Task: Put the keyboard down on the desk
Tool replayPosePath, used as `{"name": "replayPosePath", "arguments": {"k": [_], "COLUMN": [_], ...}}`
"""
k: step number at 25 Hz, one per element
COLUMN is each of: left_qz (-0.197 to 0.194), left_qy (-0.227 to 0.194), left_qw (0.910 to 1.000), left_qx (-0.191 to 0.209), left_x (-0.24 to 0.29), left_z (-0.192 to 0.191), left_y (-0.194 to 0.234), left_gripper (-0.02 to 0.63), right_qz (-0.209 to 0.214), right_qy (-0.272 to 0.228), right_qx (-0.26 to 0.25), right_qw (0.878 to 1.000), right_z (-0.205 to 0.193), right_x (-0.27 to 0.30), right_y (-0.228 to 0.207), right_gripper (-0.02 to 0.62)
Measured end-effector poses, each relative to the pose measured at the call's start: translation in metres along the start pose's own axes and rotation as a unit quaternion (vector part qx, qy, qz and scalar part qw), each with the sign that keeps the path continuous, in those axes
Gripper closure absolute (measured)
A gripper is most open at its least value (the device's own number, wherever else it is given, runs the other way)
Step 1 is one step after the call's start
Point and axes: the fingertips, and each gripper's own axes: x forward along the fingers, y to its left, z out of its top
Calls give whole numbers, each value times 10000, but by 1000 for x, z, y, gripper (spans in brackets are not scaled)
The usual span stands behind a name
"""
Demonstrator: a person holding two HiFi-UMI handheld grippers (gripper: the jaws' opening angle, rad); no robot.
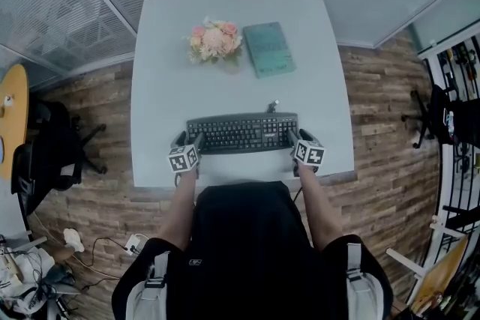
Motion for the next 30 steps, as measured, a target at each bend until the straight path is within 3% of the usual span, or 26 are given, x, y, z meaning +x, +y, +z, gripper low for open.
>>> {"name": "replayPosePath", "arguments": {"k": [2, 6, 7, 9, 10, 12, 19, 30], "left_qz": [21, -121, -194, -453, -617, -900, -1239, -977], "left_qy": [-95, -270, -313, -430, -474, -483, -425, -542], "left_qw": [9999, 9987, 9979, 9951, 9931, 9897, 9854, 9894], "left_qx": [123, 421, 525, 770, 879, 1006, 1088, 931], "left_x": [-8, -32, -39, -53, -57, -65, -88, -119], "left_z": [2, 4, 4, 8, 10, 10, -4, -30], "left_y": [0, -13, -18, -32, -40, -60, -112, -140], "left_gripper": [308, 317, 353, 515, 564, 592, 595, 594], "right_qz": [170, 571, 731, 1082, 1238, 1488, 1919, 2184], "right_qy": [-235, -340, -295, -218, -202, -220, -336, -362], "right_qx": [-80, -685, -903, -1316, -1482, -1658, -1743, -1961], "right_qw": [9995, 9954, 9928, 9851, 9810, 9746, 9652, 9553], "right_z": [4, 3, 0, -4, -6, -7, -14, -37], "right_x": [-7, -27, -31, -37, -40, -49, -84, -122], "right_y": [2, 13, 19, 34, 41, 50, 62, 56], "right_gripper": [412, 553, 584, 594, 594, 594, 594, 594]}}
